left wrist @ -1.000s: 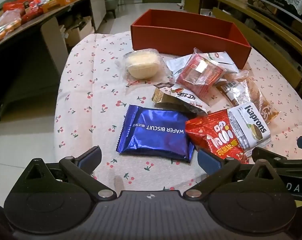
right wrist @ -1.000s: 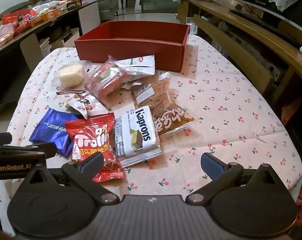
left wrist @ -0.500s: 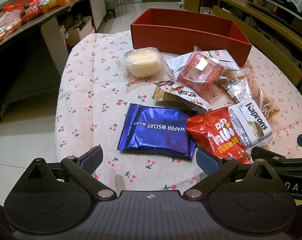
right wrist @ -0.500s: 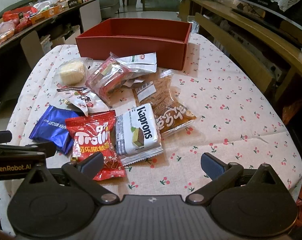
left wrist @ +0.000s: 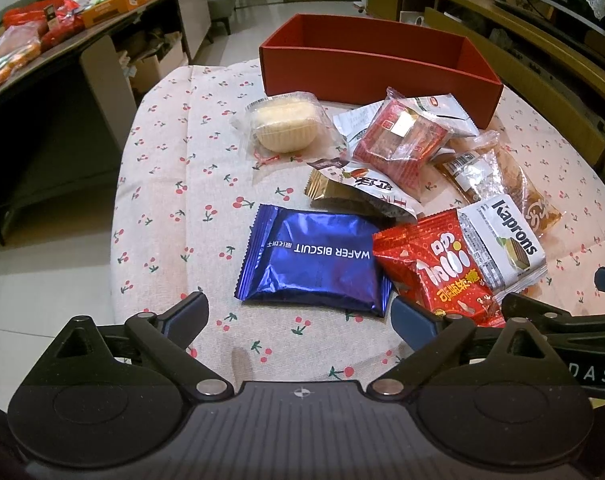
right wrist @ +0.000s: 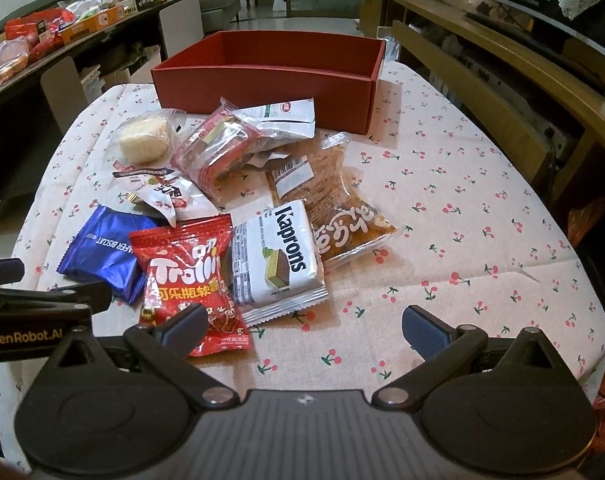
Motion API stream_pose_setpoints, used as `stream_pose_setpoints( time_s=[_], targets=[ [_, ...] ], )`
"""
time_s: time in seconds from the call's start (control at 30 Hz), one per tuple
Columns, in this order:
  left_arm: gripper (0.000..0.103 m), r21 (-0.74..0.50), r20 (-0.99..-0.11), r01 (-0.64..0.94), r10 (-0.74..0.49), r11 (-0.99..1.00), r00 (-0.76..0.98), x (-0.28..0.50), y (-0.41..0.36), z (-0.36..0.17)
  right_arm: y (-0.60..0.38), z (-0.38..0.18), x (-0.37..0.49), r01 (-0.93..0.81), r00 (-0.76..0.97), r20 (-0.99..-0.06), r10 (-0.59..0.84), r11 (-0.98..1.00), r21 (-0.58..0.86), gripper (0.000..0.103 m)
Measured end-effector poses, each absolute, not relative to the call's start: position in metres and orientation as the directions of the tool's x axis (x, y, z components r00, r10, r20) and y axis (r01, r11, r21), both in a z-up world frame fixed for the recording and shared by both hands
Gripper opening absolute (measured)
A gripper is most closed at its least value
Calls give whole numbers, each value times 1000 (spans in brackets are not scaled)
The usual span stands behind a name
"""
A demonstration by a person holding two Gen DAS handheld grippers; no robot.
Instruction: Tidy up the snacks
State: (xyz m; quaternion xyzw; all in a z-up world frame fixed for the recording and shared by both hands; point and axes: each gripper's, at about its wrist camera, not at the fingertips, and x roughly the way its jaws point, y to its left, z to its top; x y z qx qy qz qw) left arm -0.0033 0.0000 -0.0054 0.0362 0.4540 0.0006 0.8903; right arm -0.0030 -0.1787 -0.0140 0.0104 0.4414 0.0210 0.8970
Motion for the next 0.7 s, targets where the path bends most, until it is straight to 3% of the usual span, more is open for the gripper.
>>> stream_pose_setpoints(
  time_s=[0.7],
  targets=[
    [98,75,-811,38,39,996,584,-4,0,-7,-178,-17,-2,-31,599,-799,49,999,38,103]
  ],
)
